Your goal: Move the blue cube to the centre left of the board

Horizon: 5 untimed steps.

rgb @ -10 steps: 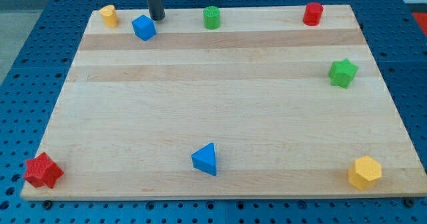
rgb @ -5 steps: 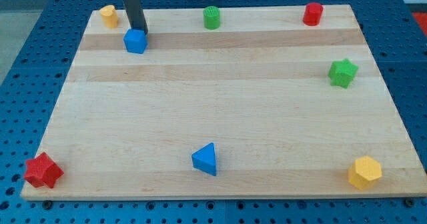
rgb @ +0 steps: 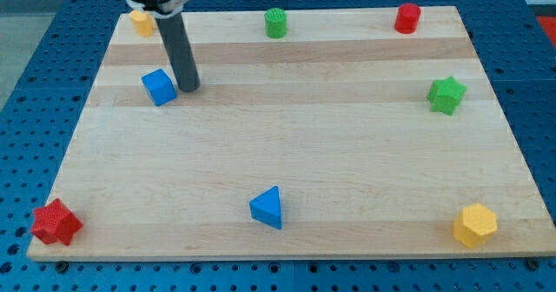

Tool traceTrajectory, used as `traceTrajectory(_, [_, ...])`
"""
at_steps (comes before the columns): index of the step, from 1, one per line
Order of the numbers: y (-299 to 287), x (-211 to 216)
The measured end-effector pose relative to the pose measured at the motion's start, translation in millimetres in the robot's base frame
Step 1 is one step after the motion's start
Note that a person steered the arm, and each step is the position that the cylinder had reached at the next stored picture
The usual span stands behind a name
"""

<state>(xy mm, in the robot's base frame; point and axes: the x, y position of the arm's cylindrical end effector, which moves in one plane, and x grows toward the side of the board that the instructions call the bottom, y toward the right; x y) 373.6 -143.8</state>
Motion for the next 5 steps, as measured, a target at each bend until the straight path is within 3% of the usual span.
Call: traceTrajectory(5, [-51.2,-3.7])
